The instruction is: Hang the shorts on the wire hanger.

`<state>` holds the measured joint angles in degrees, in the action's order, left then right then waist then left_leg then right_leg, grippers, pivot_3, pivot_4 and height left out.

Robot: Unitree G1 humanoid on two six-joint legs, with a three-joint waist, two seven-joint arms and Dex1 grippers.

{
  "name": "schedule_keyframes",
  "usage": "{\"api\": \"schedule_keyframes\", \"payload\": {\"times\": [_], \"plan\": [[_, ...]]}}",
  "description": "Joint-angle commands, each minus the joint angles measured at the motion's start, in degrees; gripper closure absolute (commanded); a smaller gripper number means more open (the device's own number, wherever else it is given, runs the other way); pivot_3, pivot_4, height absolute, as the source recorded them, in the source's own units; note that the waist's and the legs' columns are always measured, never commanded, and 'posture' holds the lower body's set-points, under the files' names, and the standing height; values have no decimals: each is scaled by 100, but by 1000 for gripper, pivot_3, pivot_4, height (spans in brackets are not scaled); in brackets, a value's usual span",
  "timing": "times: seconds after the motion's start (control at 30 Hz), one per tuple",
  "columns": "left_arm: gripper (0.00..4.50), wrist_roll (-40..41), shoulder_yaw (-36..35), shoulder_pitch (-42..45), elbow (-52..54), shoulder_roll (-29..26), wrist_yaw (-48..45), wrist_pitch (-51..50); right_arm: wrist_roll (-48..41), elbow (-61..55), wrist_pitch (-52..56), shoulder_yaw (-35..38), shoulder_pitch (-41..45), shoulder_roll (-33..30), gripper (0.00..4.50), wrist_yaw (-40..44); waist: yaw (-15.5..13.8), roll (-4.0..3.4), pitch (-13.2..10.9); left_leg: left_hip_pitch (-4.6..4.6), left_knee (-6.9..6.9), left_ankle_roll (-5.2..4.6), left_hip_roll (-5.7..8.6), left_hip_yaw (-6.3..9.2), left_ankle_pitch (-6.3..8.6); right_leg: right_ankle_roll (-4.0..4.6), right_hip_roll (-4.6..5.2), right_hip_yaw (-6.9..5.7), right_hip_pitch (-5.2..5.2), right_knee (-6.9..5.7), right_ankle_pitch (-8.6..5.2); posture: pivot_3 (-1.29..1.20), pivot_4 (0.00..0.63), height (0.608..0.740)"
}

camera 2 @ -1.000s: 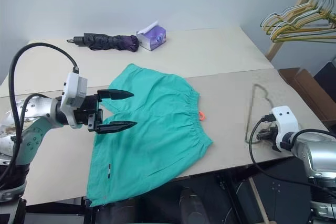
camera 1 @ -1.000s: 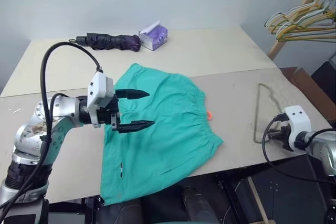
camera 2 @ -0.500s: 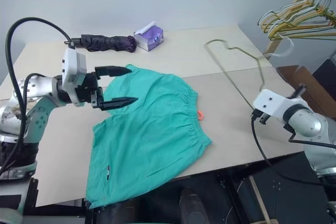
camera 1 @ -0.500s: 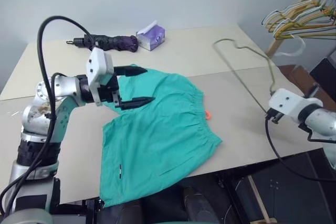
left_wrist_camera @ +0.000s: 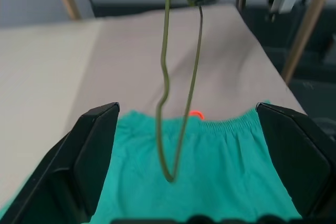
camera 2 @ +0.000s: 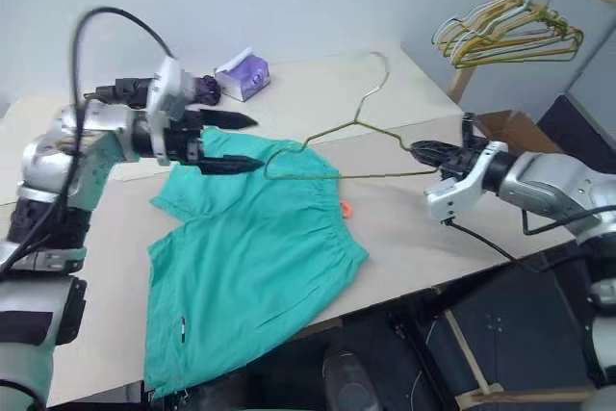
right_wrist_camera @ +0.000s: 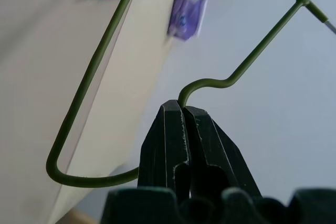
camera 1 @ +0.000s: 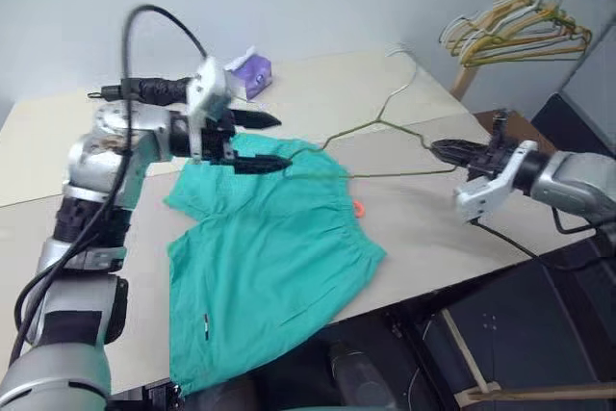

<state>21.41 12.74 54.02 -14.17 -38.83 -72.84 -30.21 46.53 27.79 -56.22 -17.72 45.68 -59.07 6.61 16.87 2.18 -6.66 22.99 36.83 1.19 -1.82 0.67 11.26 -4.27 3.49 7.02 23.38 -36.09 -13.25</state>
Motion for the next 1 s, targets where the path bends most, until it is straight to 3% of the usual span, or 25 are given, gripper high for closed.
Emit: {"api": "schedule_keyframes", "payload": {"times": [0.03, 0.27, 0.37, 0.77, 0.87, 1.0], "plan": [[0, -368, 248, 335, -283, 58, -191, 7, 123, 127, -218, 32, 361, 22, 4471, -224, 71, 0, 1, -9, 0, 0, 0, 0, 0, -2, 0, 0, -7, -1, -1, -201, 0, 740], [0, -950, 782, 235, -321, 96, -647, 352, 199, 203, -248, -34, 589, 112, 4471, -240, 283, -7, 19, -16, -1, 0, 0, 10, 0, 15, -1, -2, -15, -8, 9, -212, 0, 740], [576, -1162, 825, 148, -309, 133, -504, 371, 179, 162, -236, -11, 566, 94, 4500, -236, 333, -10, 24, -23, -1, 0, 0, 10, 0, 16, -1, 0, -19, -12, 9, -214, 0, 740], [4465, -1246, 627, 14, -186, 207, -336, 237, -1, 76, -195, 36, 541, 124, 4500, -136, 455, -10, 38, -37, 0, 1, 2, 13, -2, 15, 0, 2, -28, -25, 9, -204, 0, 740], [4465, -1186, 539, -45, -88, 203, -275, 118, -84, 63, -201, 31, 548, 143, 4500, -49, 449, -10, 40, -43, 0, 1, 5, 14, -3, 14, 0, 3, -30, -34, 9, -196, 0, 740], [4500, -1031, 340, -188, 90, 76, -372, 92, -386, 45, -288, 6, 514, 193, 3430, 162, 461, -9, 46, -55, 0, 2, 8, 13, -3, 11, 1, 9, -35, -47, 7, -191, 0, 740]]}}
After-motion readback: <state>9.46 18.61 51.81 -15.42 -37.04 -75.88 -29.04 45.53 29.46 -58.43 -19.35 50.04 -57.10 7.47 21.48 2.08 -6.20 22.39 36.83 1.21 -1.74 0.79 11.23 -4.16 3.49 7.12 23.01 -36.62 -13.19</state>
